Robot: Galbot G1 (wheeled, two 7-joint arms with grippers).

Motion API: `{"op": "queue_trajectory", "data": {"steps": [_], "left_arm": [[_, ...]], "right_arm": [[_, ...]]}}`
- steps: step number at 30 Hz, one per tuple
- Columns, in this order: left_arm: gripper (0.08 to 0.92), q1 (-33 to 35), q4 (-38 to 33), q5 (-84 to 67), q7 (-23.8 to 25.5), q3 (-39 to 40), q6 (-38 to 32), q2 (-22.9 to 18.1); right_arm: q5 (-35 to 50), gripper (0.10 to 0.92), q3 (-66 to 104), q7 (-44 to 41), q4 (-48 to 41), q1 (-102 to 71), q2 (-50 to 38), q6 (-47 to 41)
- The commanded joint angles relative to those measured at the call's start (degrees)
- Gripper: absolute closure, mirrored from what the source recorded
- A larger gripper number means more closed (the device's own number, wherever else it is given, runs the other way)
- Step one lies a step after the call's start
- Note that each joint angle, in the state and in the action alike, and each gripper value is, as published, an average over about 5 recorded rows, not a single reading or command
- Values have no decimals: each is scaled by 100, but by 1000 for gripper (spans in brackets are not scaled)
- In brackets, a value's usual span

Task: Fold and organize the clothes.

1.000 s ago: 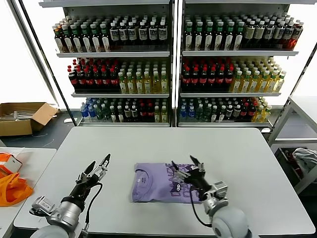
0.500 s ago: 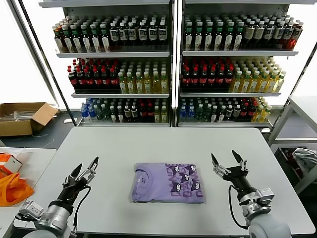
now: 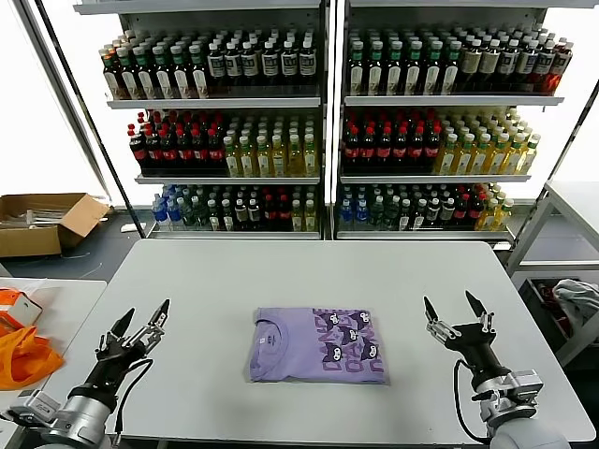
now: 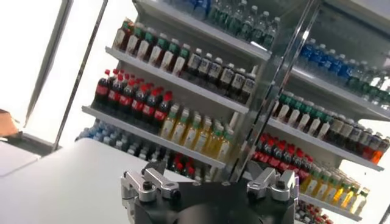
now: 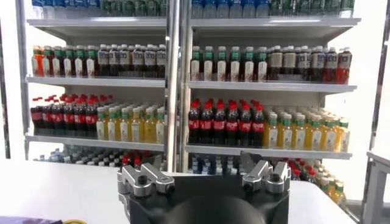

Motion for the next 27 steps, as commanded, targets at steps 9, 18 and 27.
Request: {"op": "queue_trajectory", "data": {"steps": [9, 18, 27], "left_arm": [[177, 345, 43, 500, 464, -593, -205, -48], [177, 404, 48, 487, 451, -697, -215, 25], [177, 384, 159, 489, 449, -661, -202, 185]], "right_arm": [[-48, 203, 203, -92, 100, -192, 52, -52], [-71, 203, 218, -64, 178, -199, 42, -91], [-89, 203, 229, -71, 248, -265, 66, -80]]}}
